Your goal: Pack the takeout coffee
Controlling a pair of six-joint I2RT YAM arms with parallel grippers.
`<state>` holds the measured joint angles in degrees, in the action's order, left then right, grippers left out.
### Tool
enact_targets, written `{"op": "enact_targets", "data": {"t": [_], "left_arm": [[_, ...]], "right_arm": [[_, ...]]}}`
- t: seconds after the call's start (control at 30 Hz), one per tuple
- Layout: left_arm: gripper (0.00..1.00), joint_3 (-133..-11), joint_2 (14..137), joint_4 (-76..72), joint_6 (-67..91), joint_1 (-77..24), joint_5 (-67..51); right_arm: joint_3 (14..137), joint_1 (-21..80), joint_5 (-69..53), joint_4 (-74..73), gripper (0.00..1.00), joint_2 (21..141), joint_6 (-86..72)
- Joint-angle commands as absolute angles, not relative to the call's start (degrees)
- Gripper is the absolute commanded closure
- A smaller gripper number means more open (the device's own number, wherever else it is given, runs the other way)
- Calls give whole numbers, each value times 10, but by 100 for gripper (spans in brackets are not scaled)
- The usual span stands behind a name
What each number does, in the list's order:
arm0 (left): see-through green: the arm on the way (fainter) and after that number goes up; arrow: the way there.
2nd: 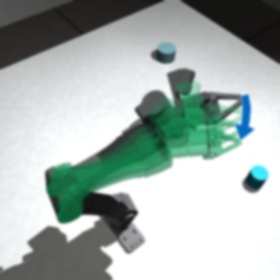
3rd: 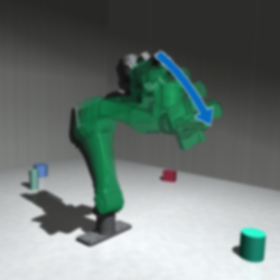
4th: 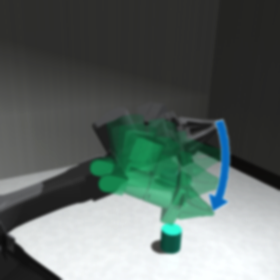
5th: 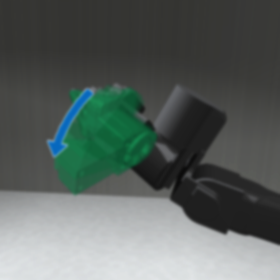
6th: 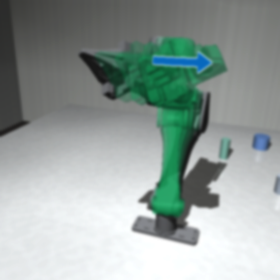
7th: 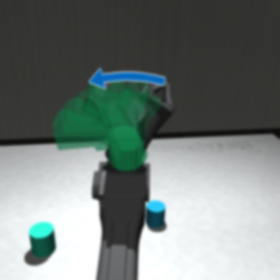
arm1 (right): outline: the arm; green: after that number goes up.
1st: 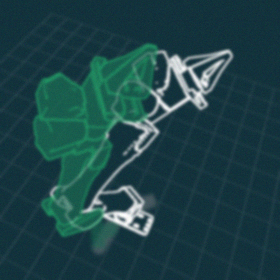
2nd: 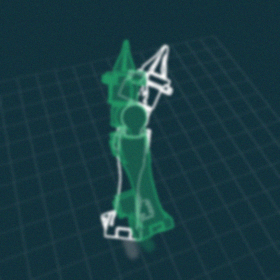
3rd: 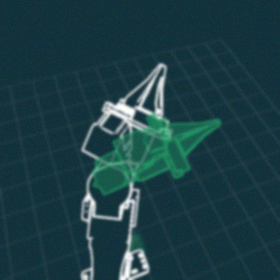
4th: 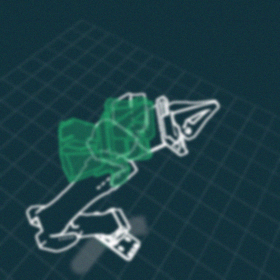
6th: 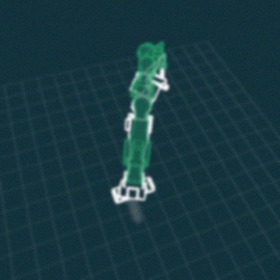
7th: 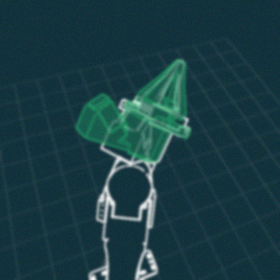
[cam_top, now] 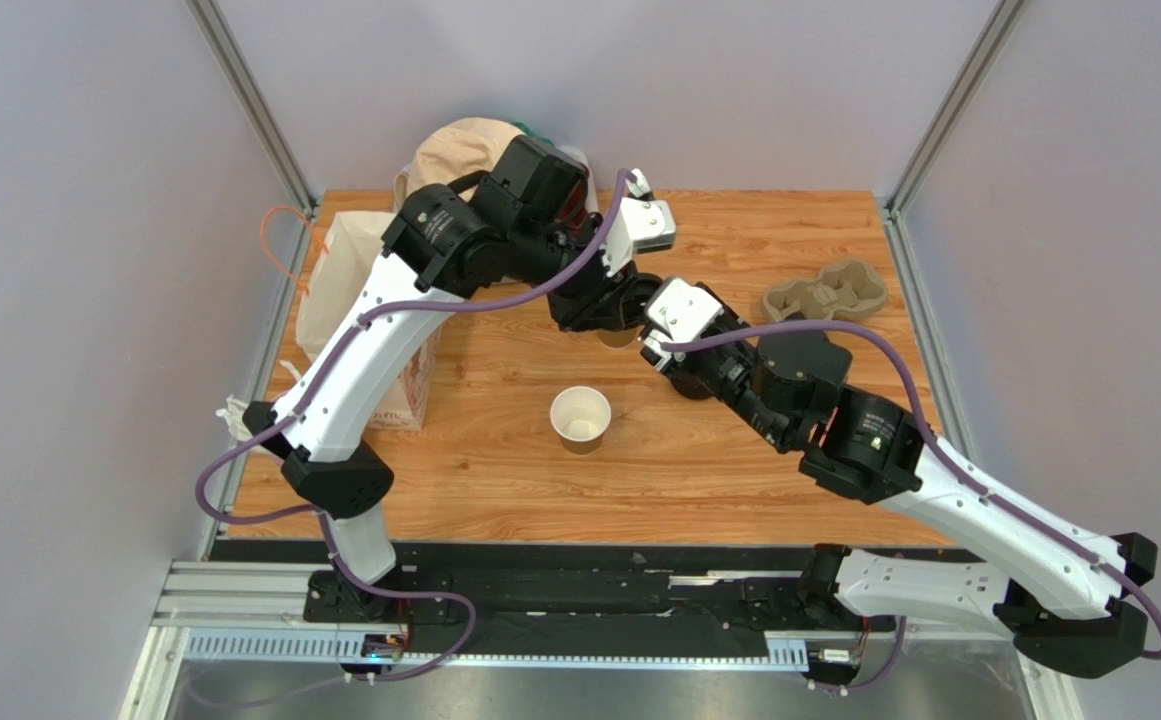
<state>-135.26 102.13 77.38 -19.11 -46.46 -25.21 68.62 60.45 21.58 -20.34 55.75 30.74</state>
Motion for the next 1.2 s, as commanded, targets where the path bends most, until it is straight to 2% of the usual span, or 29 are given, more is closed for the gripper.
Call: {"op": "enact_targets", "data": {"t": [0.0,0.1,0.2,0.73,0.83,0.87,0.97,1.17], "left_arm": [[100,-1375,1010,813,-163,-464,-241],[100,-1378,1012,814,-162,-464,-247],[100,-1383,1014,815,-161,-464,-250],[100,-1395,999,820,-164,-465,-268],[100,-1390,998,821,-166,-465,-273],[100,-1390,998,822,-166,-465,-275],[100,-1390,997,822,-167,-465,-280],[100,-1392,996,821,-173,-465,-276]], "right_arm": [[712,598,244,-162,59,551,292],[705,599,259,-138,65,559,301],[698,598,265,-125,67,565,305],[668,589,263,-79,68,581,298],[673,589,265,-76,78,591,300],[674,590,266,-76,85,592,301],[675,589,265,-76,98,596,301],[672,589,269,-76,100,590,305]]}}
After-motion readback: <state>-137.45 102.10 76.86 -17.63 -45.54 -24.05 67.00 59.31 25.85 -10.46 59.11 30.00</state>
